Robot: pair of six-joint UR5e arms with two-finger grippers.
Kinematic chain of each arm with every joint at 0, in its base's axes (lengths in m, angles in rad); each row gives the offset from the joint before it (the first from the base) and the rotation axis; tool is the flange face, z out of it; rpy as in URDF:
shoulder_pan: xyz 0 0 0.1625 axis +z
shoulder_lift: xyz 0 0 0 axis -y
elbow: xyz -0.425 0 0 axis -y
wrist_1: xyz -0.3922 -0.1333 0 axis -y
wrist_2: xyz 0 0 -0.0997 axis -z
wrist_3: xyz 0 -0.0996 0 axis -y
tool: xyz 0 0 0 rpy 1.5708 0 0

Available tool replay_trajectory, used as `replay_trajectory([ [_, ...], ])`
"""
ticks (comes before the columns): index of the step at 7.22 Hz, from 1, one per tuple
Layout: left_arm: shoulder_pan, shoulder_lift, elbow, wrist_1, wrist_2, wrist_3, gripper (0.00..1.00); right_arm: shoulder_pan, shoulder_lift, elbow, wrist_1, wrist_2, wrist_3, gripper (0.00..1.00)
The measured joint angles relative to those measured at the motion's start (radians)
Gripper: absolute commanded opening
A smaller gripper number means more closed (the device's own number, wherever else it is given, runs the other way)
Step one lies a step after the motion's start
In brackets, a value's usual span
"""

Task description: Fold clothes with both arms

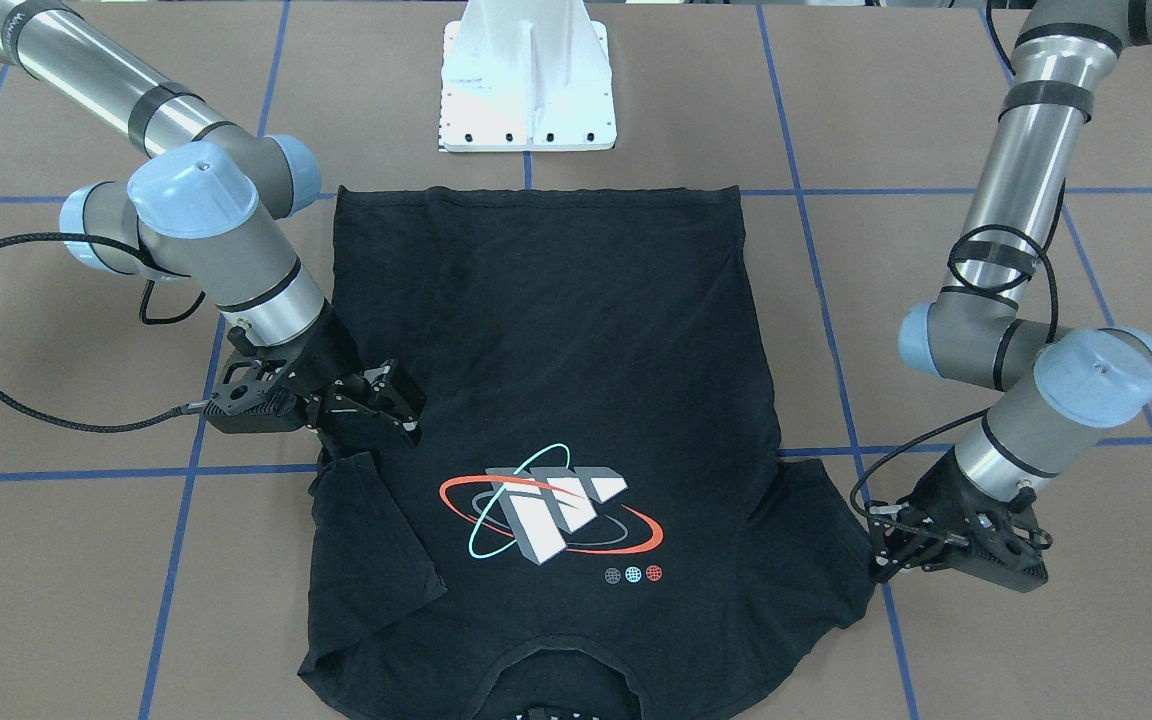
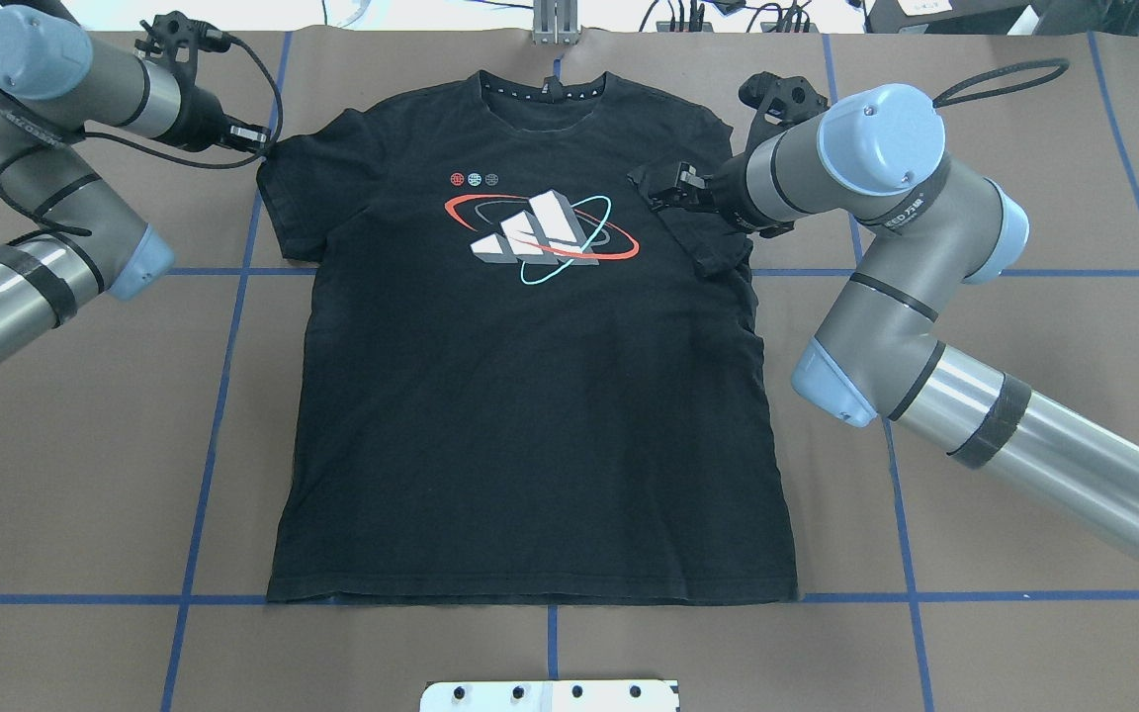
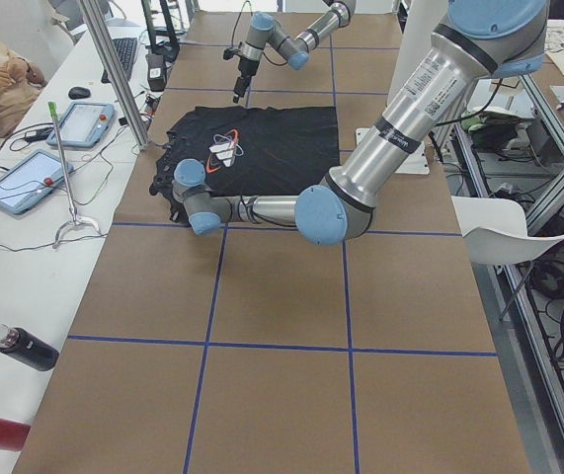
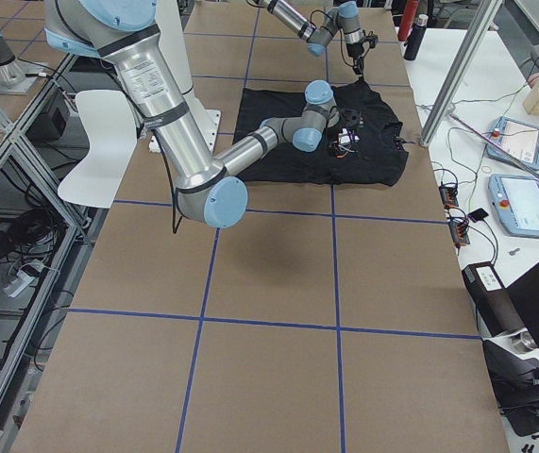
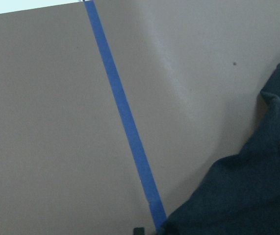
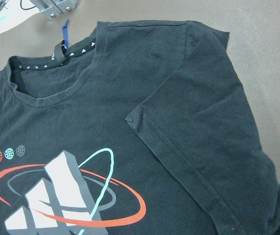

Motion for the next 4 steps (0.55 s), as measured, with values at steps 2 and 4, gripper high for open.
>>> replay_trajectory([
  [2, 0.002, 0.008, -0.197, 0.155, -0.029, -0.096, 0.00, 0.006, 0.000, 0.000, 0.000, 0.000, 0.000, 0.99],
  [4, 0.038, -0.035, -0.259, 0.209, -0.011, -0.257, 0.00, 0.007, -0.001, 0.000, -0.001, 0.000, -0.002, 0.99],
])
